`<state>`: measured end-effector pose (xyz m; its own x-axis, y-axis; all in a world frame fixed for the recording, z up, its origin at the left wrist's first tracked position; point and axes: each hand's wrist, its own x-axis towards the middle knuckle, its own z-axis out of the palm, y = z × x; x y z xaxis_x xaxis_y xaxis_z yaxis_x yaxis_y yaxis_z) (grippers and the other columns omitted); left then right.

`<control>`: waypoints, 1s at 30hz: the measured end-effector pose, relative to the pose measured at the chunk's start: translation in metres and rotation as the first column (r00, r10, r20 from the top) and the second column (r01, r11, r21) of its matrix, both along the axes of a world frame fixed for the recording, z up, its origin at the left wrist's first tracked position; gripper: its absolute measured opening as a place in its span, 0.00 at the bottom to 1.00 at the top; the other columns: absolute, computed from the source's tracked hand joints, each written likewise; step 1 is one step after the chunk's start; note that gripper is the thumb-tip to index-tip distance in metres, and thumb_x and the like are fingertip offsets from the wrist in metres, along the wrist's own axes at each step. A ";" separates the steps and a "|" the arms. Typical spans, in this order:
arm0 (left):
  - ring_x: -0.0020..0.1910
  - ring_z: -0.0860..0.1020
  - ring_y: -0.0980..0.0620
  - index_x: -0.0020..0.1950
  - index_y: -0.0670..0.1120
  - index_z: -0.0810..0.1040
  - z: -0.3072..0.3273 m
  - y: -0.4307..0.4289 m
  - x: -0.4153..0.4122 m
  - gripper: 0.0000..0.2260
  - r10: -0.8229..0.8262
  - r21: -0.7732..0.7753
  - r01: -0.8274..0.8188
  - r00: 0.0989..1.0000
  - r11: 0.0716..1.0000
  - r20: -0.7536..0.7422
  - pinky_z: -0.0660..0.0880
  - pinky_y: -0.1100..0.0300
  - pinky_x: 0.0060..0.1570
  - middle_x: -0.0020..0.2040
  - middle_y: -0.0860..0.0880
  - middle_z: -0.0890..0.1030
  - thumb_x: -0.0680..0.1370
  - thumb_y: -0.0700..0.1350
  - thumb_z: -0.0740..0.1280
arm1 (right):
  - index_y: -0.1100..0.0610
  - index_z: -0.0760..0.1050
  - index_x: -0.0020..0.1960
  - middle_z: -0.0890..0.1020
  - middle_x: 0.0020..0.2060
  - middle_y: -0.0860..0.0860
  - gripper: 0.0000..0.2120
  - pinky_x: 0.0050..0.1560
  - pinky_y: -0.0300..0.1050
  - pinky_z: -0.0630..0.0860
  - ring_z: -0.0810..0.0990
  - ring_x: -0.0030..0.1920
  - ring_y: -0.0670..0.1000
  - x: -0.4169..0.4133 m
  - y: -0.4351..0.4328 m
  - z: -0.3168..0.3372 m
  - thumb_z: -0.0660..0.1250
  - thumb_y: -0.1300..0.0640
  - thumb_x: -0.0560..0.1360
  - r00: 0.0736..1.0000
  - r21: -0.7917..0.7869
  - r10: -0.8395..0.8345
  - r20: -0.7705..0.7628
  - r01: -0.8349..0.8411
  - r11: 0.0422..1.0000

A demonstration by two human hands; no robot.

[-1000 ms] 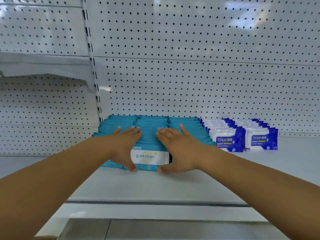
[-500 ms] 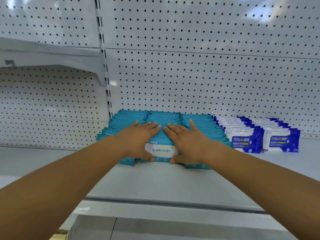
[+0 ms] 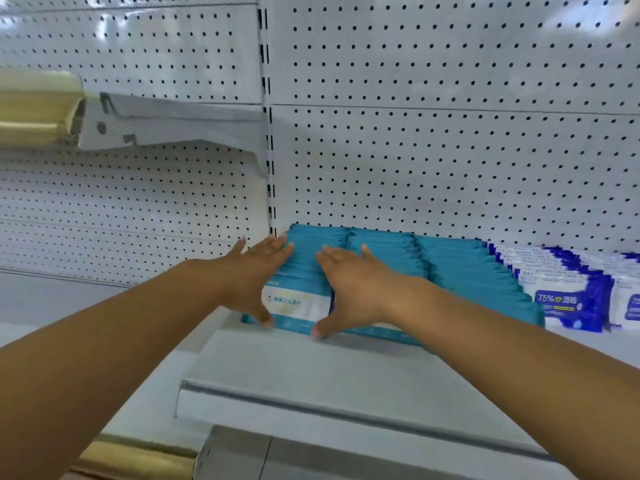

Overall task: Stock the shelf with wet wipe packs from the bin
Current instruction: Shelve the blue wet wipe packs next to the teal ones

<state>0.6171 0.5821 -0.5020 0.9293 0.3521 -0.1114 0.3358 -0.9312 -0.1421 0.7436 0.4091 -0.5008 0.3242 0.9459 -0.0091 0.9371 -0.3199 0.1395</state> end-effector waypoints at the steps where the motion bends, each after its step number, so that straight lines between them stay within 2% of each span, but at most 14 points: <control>1: 0.79 0.34 0.54 0.80 0.48 0.34 -0.005 0.002 0.000 0.59 -0.007 -0.002 0.007 1.000 1.000 -0.003 0.35 0.46 0.77 0.81 0.51 0.34 0.69 0.61 0.76 | 0.59 0.43 0.82 0.48 0.81 0.54 0.61 0.79 0.63 0.45 0.47 0.81 0.54 -0.003 0.008 -0.005 0.73 0.31 0.66 1.000 -0.016 -0.001 0.031 0.002 1.000; 3: 0.80 0.38 0.54 0.81 0.47 0.37 -0.014 0.007 0.003 0.55 -0.029 -0.015 0.030 0.999 0.999 0.024 0.37 0.48 0.77 0.81 0.50 0.37 0.71 0.61 0.74 | 0.60 0.41 0.81 0.47 0.81 0.56 0.58 0.78 0.65 0.43 0.45 0.81 0.55 -0.006 0.023 -0.013 0.71 0.33 0.69 0.997 -0.030 -0.003 0.078 0.005 1.000; 7: 0.81 0.45 0.54 0.82 0.47 0.43 -0.021 0.015 0.009 0.49 -0.093 0.023 0.090 0.983 0.996 0.157 0.42 0.52 0.79 0.82 0.49 0.44 0.73 0.60 0.72 | 0.62 0.43 0.81 0.51 0.81 0.58 0.52 0.78 0.66 0.48 0.50 0.81 0.56 -0.001 0.041 -0.017 0.69 0.38 0.73 0.995 0.007 -0.022 0.097 0.021 1.000; 13: 0.81 0.48 0.51 0.82 0.46 0.43 -0.022 0.016 0.019 0.46 -0.106 0.083 0.092 0.979 0.992 0.172 0.48 0.50 0.79 0.82 0.47 0.46 0.76 0.58 0.70 | 0.62 0.41 0.81 0.49 0.81 0.58 0.50 0.78 0.65 0.51 0.48 0.81 0.56 0.010 0.050 -0.018 0.67 0.40 0.76 0.993 0.003 -0.039 0.112 0.039 0.999; 16: 0.81 0.48 0.52 0.82 0.47 0.44 -0.021 0.010 0.018 0.47 -0.066 0.102 0.049 0.983 0.994 0.171 0.46 0.50 0.79 0.82 0.49 0.46 0.75 0.58 0.70 | 0.62 0.42 0.81 0.50 0.81 0.58 0.51 0.78 0.64 0.51 0.49 0.81 0.56 0.010 0.051 -0.018 0.69 0.40 0.75 0.993 0.007 -0.036 0.114 0.035 0.999; 21: 0.81 0.45 0.53 0.82 0.47 0.42 -0.010 -0.002 0.008 0.51 -0.031 0.073 0.021 0.990 0.997 0.135 0.42 0.49 0.79 0.82 0.49 0.45 0.72 0.57 0.74 | 0.61 0.44 0.81 0.54 0.81 0.55 0.58 0.79 0.63 0.51 0.53 0.80 0.53 0.007 0.035 0.000 0.73 0.33 0.68 0.998 0.014 -0.020 0.056 0.019 1.000; 25: 0.81 0.44 0.53 0.82 0.47 0.43 -0.001 -0.024 -0.006 0.50 -0.073 0.057 0.064 0.982 0.996 0.174 0.42 0.50 0.79 0.82 0.50 0.45 0.73 0.58 0.74 | 0.59 0.49 0.81 0.57 0.80 0.54 0.55 0.79 0.62 0.51 0.55 0.80 0.54 0.002 0.005 0.013 0.71 0.31 0.69 0.997 0.057 -0.008 0.073 0.004 0.998; 30: 0.81 0.45 0.54 0.82 0.48 0.46 0.007 -0.063 -0.013 0.48 -0.130 0.016 0.131 0.953 0.991 0.273 0.42 0.50 0.79 0.82 0.51 0.46 0.73 0.63 0.71 | 0.56 0.49 0.82 0.55 0.81 0.52 0.52 0.79 0.60 0.49 0.54 0.80 0.52 -0.003 -0.053 0.024 0.70 0.33 0.71 0.998 0.139 -0.063 0.019 0.060 0.988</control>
